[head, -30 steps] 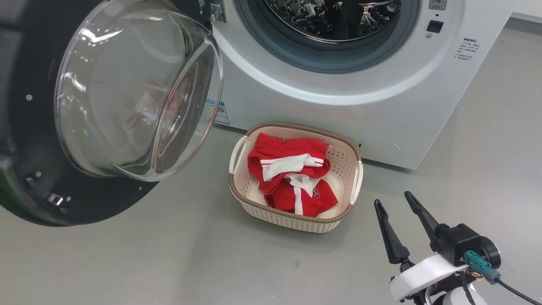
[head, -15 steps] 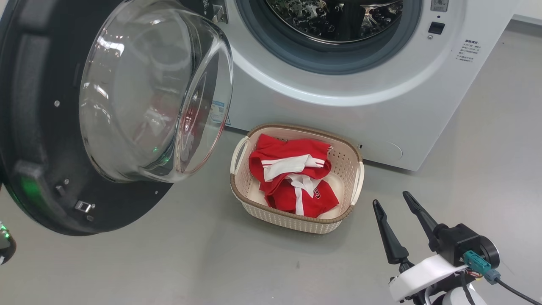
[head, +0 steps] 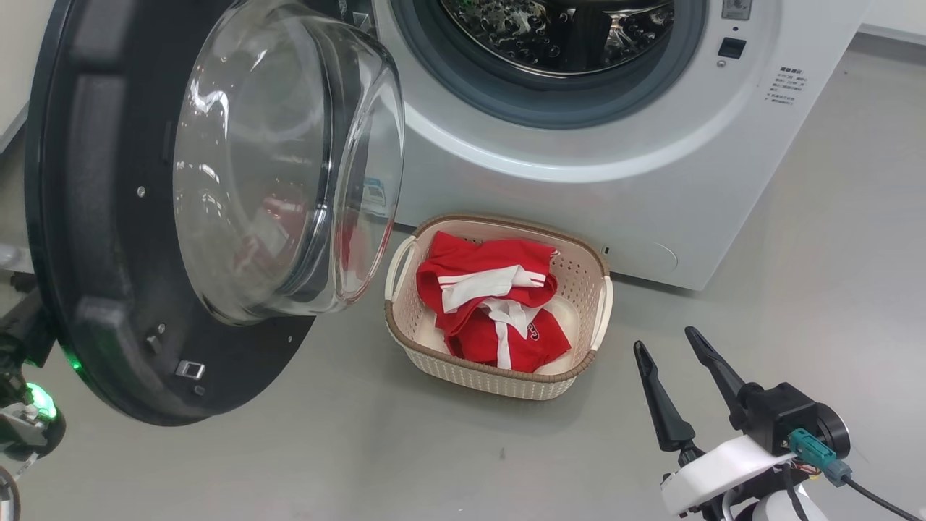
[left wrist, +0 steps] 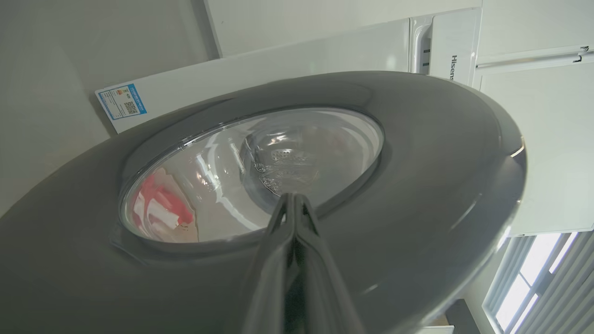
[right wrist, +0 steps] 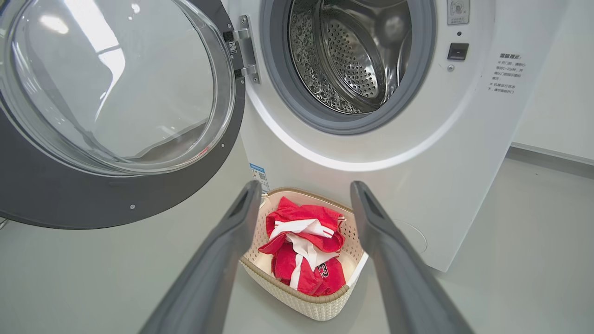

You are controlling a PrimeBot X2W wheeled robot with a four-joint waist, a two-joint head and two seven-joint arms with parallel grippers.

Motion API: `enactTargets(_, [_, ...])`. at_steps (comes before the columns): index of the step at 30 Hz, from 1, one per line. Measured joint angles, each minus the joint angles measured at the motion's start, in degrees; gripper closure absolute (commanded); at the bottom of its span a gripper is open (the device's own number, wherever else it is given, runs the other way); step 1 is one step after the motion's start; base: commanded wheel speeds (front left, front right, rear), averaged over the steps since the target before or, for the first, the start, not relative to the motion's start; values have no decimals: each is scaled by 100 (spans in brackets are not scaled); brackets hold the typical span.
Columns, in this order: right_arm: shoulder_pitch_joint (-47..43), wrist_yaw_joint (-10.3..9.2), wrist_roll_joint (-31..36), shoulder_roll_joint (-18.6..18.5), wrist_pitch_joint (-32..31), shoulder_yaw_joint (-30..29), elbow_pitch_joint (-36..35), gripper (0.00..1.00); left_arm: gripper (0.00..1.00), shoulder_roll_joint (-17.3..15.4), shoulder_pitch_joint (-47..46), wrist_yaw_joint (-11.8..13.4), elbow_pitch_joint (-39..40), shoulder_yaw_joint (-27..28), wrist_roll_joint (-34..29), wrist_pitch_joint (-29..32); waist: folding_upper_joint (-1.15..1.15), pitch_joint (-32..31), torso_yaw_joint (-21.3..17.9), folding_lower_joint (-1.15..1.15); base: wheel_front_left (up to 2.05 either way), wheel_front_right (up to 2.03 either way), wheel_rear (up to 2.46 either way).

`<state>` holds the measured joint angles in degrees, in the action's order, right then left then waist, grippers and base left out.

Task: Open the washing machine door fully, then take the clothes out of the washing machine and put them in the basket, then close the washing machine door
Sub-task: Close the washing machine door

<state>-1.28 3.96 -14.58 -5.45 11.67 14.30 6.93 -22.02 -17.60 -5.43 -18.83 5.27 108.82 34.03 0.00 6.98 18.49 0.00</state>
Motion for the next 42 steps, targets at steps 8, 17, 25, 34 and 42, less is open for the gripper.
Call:
enactTargets(8, [33,-2,-12,25,23,23,3,0,100,-10,153,-70,357,-101,4,336,0,4,-202,0,0,0,0])
enactTargets(17, [99,-4,-44,70,32,63,7,0,100,-4,337,-97,846,-113,119,659,0,51,-545,0,0,0,0])
enactTargets(25, [203,-11,-59,114,87,62,21,0,100,-8,387,-99,1358,-235,136,878,0,151,-990,0,0,0,0])
enactTargets(34, [289,-14,-164,151,134,70,57,0,100,-5,387,-102,1817,-396,134,1029,0,266,-1453,0,0,0,0])
enactTargets(42, [353,-14,-249,183,189,78,90,0,100,-3,383,-55,2000,-491,100,1029,0,381,-1863,0,0,0,0])
